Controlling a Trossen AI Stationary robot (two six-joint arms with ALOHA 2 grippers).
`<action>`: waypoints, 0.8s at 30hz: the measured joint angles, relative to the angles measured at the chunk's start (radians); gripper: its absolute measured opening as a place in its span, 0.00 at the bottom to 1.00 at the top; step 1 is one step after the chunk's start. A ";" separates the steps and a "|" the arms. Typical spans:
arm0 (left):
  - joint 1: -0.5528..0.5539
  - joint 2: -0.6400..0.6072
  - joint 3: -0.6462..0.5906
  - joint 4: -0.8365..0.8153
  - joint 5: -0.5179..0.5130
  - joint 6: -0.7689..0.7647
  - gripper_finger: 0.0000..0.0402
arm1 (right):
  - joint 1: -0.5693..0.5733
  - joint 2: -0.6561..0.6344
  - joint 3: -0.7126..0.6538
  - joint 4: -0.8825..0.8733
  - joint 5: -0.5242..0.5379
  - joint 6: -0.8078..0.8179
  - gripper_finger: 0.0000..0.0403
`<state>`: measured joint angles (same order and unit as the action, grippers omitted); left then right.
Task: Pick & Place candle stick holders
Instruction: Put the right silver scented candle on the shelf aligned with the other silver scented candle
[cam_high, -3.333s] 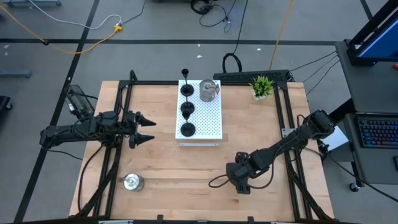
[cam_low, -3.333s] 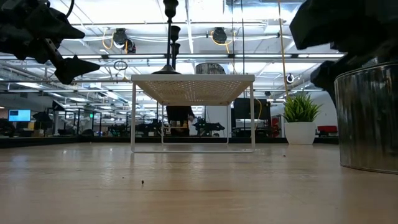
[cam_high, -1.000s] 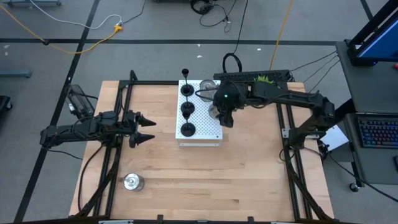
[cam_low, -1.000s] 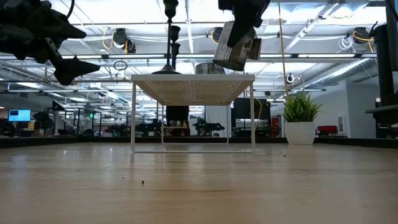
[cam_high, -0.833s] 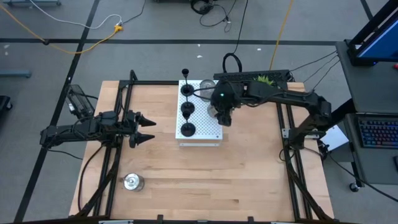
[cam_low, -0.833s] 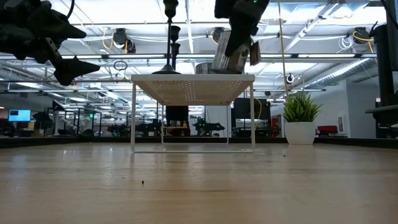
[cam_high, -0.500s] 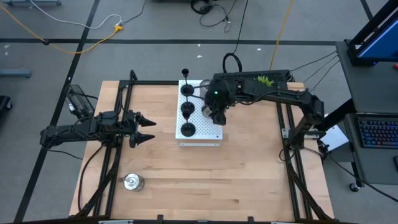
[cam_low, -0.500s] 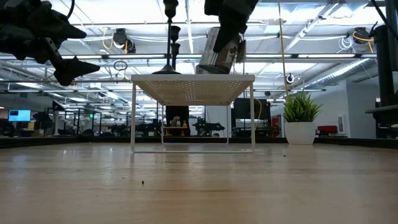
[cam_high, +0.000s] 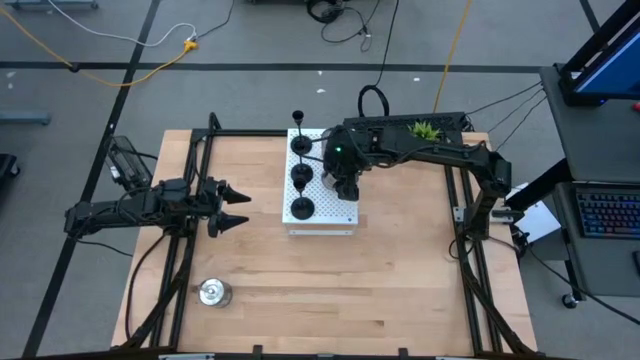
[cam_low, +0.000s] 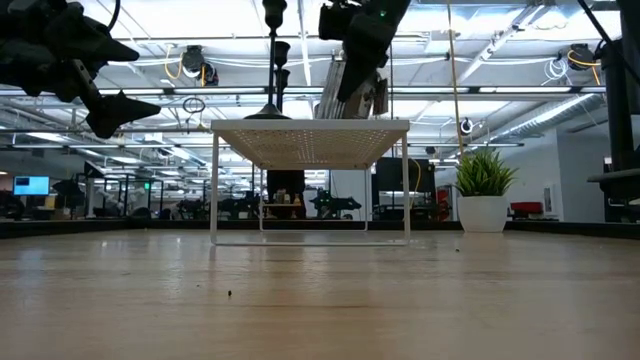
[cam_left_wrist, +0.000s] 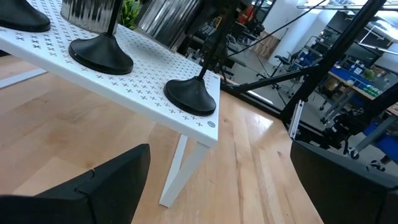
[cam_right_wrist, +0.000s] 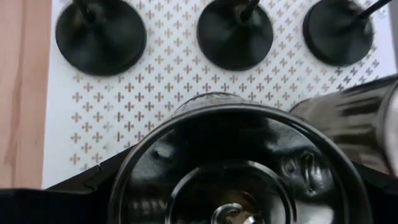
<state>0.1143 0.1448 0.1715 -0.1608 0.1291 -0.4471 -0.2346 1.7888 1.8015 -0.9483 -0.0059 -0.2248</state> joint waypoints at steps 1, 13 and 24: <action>0.000 0.000 0.000 0.000 0.000 -0.001 0.98 | -0.002 0.000 0.000 0.009 -0.002 0.000 0.86; 0.000 0.000 0.000 0.000 0.000 -0.004 0.98 | -0.014 0.000 -0.021 0.059 -0.025 -0.012 0.89; 0.000 0.000 0.000 0.000 0.001 -0.004 0.98 | -0.014 0.000 -0.021 0.099 -0.022 -0.066 0.92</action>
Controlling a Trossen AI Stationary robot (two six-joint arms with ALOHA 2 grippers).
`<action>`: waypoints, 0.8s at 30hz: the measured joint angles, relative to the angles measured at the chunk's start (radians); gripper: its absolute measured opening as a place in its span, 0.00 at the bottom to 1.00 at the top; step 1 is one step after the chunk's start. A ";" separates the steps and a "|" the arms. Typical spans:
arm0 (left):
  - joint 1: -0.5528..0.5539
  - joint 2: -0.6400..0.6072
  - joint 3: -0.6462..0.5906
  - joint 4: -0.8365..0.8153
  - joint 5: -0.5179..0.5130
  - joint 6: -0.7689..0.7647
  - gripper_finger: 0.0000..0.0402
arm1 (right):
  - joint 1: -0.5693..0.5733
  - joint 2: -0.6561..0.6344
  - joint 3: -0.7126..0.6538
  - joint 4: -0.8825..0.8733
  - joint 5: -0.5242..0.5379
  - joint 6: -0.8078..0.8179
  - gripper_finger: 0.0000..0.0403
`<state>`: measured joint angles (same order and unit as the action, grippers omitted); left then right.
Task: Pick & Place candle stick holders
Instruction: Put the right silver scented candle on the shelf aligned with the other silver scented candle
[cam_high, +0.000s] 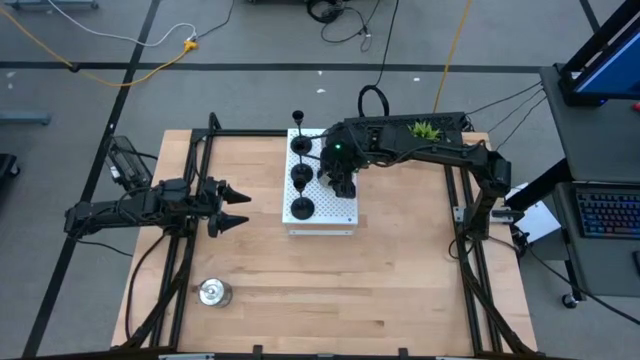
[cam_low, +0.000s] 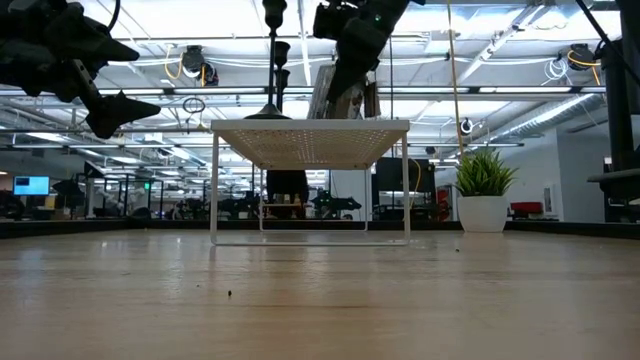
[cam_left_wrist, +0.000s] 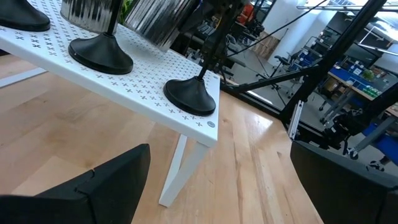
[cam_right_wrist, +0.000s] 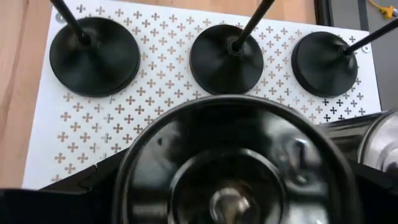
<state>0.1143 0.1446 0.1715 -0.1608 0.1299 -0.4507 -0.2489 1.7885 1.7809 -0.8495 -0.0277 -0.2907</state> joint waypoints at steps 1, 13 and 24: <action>0.000 0.000 0.000 0.000 0.000 0.000 0.98 | 0.000 0.000 0.000 0.000 0.000 -0.008 0.92; 0.000 0.000 0.000 0.000 0.000 0.000 0.98 | 0.000 0.000 0.000 0.003 0.055 -0.017 0.92; 0.000 0.000 0.000 0.000 0.000 0.001 0.98 | 0.004 0.000 0.000 0.016 0.061 -0.017 0.93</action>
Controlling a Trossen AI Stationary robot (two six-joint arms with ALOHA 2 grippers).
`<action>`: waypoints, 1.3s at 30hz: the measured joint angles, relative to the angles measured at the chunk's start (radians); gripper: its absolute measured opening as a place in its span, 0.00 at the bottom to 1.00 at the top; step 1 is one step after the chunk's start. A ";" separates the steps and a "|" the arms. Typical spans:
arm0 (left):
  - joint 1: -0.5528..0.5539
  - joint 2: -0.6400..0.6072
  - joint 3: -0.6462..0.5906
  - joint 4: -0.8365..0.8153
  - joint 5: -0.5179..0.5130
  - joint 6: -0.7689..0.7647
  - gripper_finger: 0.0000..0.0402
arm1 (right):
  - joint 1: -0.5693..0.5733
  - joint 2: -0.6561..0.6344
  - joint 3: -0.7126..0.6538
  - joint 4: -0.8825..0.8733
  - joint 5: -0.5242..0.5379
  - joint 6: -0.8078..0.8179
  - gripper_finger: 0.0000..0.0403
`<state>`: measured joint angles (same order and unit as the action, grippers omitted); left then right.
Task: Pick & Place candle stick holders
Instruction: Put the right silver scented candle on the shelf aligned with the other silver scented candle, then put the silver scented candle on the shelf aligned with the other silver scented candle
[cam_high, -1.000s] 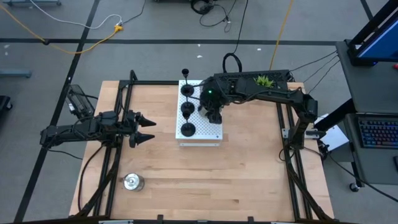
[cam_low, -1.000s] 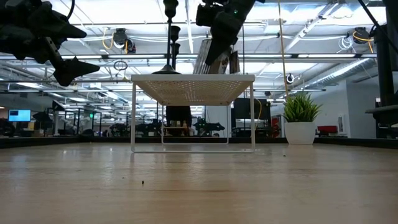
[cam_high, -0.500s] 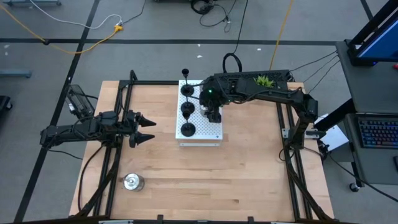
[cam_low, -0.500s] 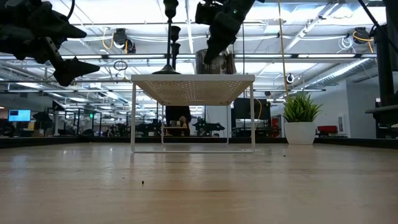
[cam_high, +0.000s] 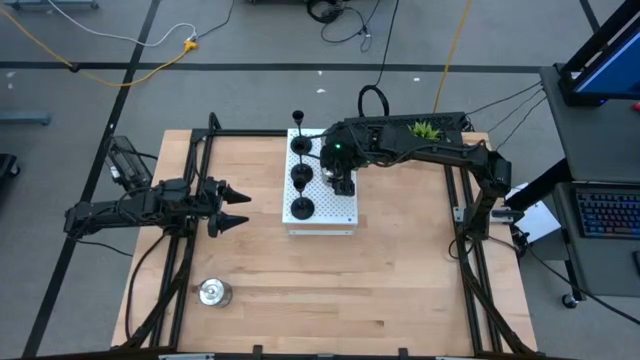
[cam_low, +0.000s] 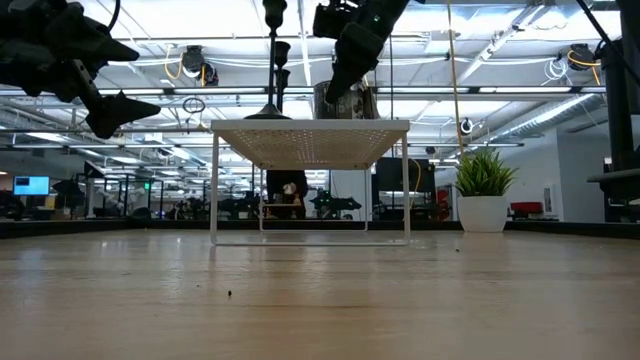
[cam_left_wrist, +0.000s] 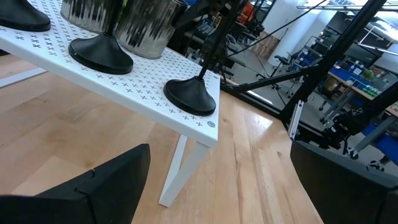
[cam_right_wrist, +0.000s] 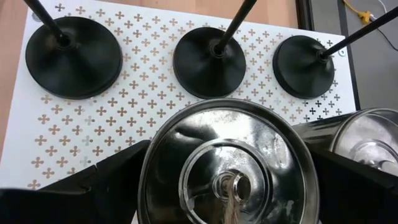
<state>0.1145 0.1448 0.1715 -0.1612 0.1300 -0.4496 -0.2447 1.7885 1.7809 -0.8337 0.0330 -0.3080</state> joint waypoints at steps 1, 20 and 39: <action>0.000 0.000 0.000 0.000 0.000 0.000 0.98 | 0.000 0.000 0.000 0.000 0.000 0.000 0.93; 0.000 0.000 0.000 0.000 0.001 0.003 0.98 | 0.018 -0.041 0.000 0.052 0.074 -0.029 0.93; 0.000 0.000 0.000 0.001 0.001 -0.011 0.98 | 0.057 -0.310 -0.018 -0.002 0.177 0.107 0.77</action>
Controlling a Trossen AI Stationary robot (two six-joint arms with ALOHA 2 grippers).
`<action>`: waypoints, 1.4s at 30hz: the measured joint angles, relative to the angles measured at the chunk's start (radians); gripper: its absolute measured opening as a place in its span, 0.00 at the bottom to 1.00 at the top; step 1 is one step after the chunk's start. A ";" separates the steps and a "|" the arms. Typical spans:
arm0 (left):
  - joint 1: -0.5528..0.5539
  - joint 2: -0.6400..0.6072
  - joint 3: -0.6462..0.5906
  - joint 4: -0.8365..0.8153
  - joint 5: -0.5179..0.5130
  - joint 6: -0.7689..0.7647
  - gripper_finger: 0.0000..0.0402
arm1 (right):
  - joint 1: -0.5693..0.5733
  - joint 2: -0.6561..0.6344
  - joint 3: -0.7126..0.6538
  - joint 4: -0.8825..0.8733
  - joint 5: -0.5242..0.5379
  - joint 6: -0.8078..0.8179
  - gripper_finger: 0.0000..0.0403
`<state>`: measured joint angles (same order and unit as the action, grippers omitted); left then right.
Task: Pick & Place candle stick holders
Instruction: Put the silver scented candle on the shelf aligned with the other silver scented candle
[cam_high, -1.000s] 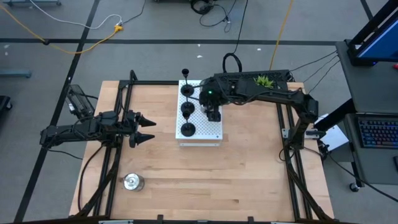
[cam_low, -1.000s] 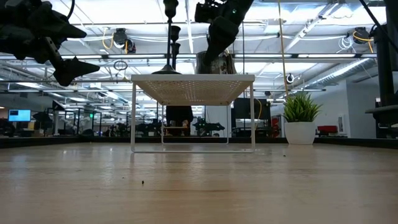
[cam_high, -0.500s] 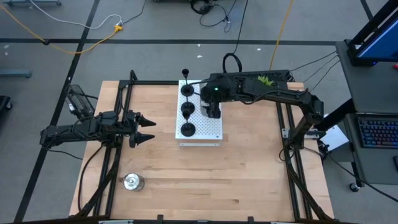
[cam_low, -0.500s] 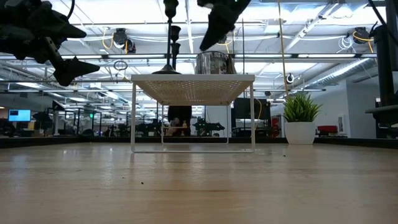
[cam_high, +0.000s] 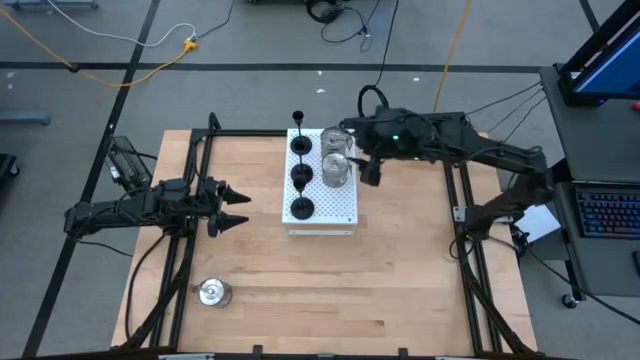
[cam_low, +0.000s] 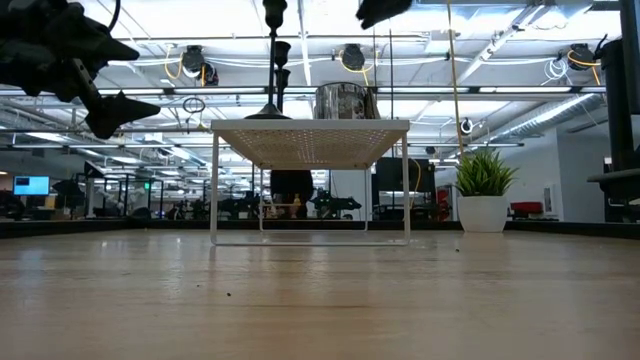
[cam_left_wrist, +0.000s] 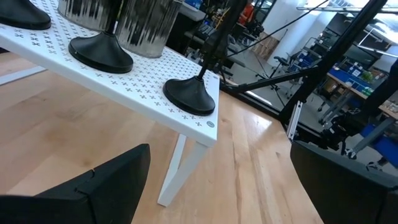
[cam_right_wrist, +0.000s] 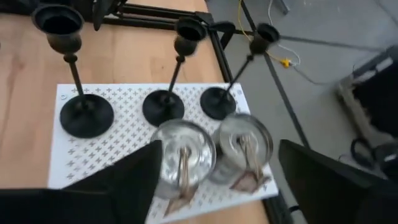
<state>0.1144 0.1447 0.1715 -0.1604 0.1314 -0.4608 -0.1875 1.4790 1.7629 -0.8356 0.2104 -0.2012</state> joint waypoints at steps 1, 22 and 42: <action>0.000 0.000 0.000 0.000 0.000 -0.009 0.98 | 0.000 -0.019 -0.016 -0.003 0.000 0.019 0.73; -0.023 0.047 0.098 0.061 0.061 -0.171 0.98 | 0.000 -0.578 -0.657 0.534 -0.190 0.362 0.01; -0.324 0.787 0.888 -1.019 0.051 -0.566 0.98 | 0.000 -0.831 -1.027 0.861 -0.188 0.449 0.00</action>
<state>-0.2095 0.9319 1.0592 -1.1794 0.1829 -1.0265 -0.1879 0.6479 0.7357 0.0258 0.0228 0.2474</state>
